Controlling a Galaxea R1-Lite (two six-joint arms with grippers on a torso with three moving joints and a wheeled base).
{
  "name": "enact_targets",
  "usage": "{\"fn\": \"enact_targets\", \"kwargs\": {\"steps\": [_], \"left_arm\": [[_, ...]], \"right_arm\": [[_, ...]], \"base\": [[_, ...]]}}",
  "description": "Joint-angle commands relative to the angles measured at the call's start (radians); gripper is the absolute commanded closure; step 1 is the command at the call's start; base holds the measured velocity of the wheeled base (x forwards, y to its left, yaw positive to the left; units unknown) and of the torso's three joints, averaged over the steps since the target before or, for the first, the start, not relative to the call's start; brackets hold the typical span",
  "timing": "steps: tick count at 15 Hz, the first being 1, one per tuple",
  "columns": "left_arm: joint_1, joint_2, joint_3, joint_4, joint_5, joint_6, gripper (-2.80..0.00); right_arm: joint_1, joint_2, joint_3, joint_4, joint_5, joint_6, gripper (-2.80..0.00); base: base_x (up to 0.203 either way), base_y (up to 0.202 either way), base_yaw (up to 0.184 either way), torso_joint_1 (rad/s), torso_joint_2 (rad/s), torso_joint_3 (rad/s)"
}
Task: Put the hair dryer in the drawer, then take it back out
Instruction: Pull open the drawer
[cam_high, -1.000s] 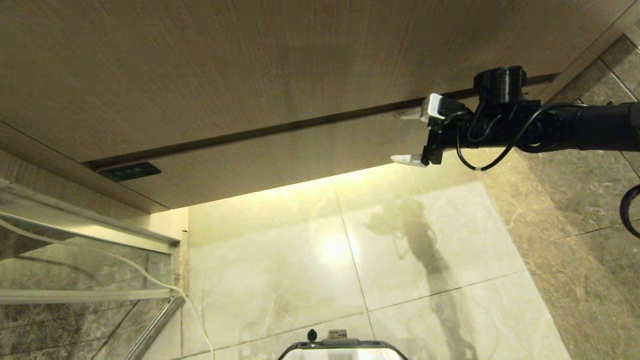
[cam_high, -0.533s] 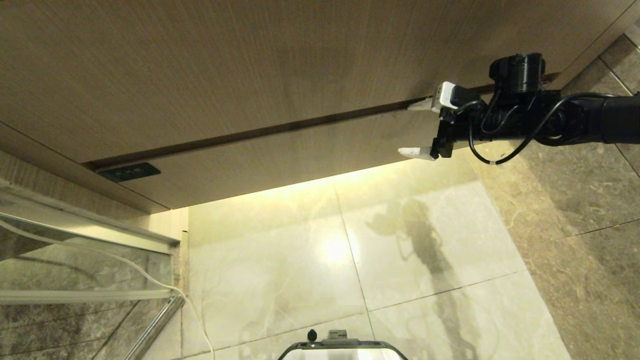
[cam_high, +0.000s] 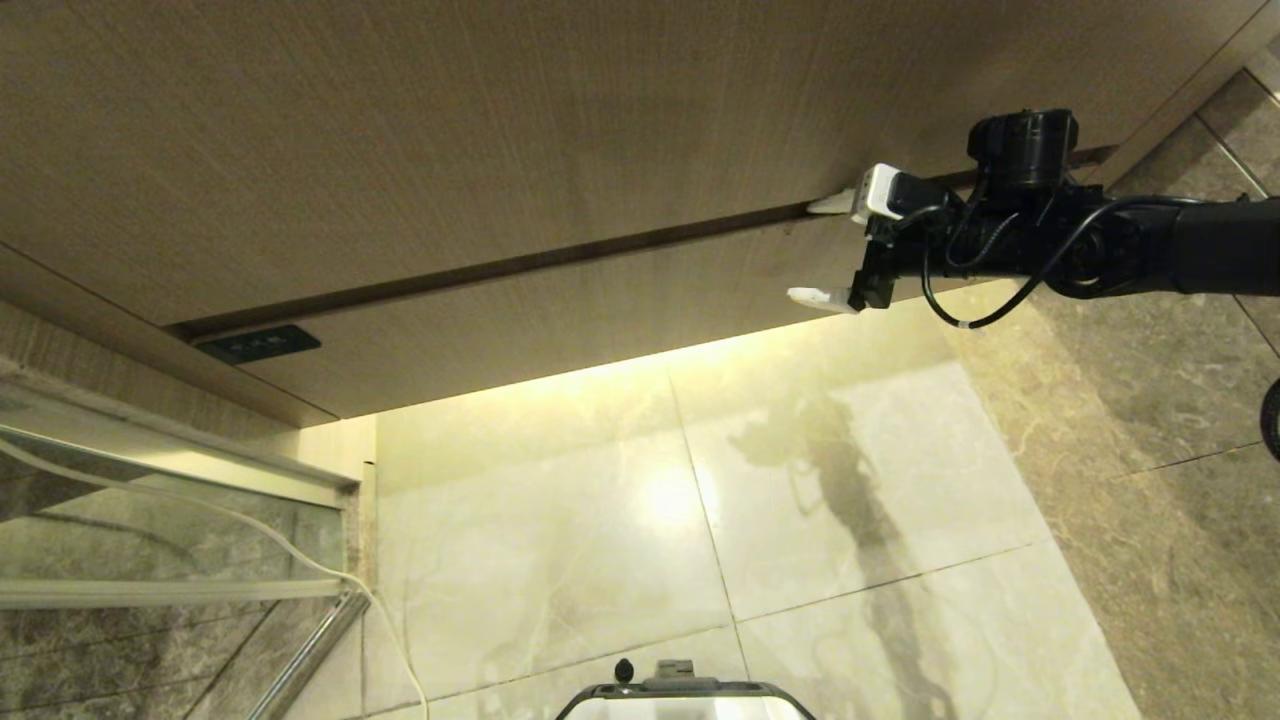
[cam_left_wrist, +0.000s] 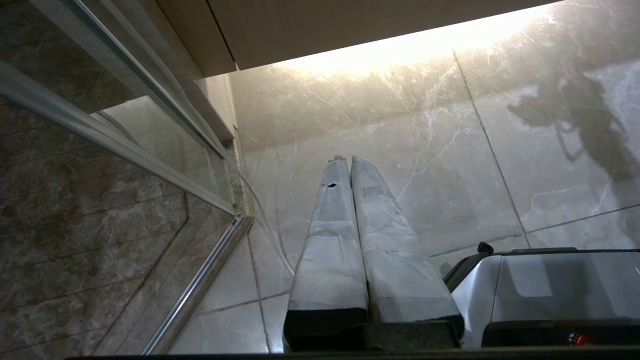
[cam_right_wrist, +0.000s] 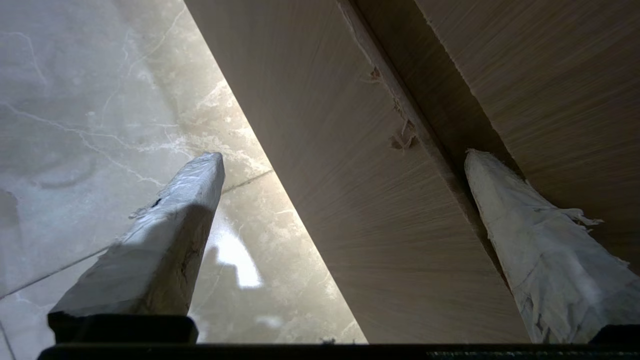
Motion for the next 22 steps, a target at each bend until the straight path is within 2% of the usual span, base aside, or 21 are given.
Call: {"fn": "enact_targets", "kwargs": {"steps": [1,4,6,8,10,12,17,20,22], "left_arm": [[0.000,-0.002,0.000,0.000,0.000,0.000,0.00],[0.000,0.000,0.000,0.000,0.000,0.000,0.00],[0.000,0.000,0.000,0.000,0.000,0.001,0.00],[0.000,-0.001,0.000,0.000,0.000,0.000,0.00],[0.000,0.000,0.001,0.000,0.000,0.000,0.00],[0.000,-0.002,0.001,0.000,0.000,0.000,0.00],[0.000,0.000,0.000,0.000,0.000,0.000,0.00],[0.000,0.000,0.001,0.000,0.000,0.000,0.00],[0.000,-0.002,0.001,0.000,0.000,0.000,0.00]], "right_arm": [[0.000,0.032,-0.017,-0.004,-0.003,-0.005,-2.80],[0.003,0.050,-0.020,0.013,-0.037,0.005,-2.80],[0.005,0.057,-0.020,0.065,-0.037,0.067,-2.80],[0.007,0.047,-0.020,0.132,-0.044,0.172,-2.80],[0.007,0.015,-0.014,0.208,-0.094,0.290,-2.80],[0.005,-0.003,-0.008,0.229,-0.129,0.383,-2.80],[0.001,-0.052,0.054,0.233,-0.178,0.415,-2.80],[-0.007,-0.138,0.177,0.255,-0.181,0.417,-2.80],[-0.022,-0.237,0.285,0.321,-0.183,0.427,-2.80]], "base": [[0.000,0.000,0.000,0.000,0.00,0.000],[0.000,0.000,0.000,0.000,0.00,0.000],[0.000,0.000,0.000,0.000,0.00,0.000],[0.000,0.000,0.000,0.000,0.00,0.000],[0.000,0.000,0.000,0.000,0.00,0.000],[0.000,0.000,0.000,0.000,0.00,0.000],[0.000,0.000,0.000,0.000,0.00,0.000],[0.000,0.000,0.000,0.000,0.00,0.000],[0.000,0.000,0.000,0.000,0.00,0.000]]}}
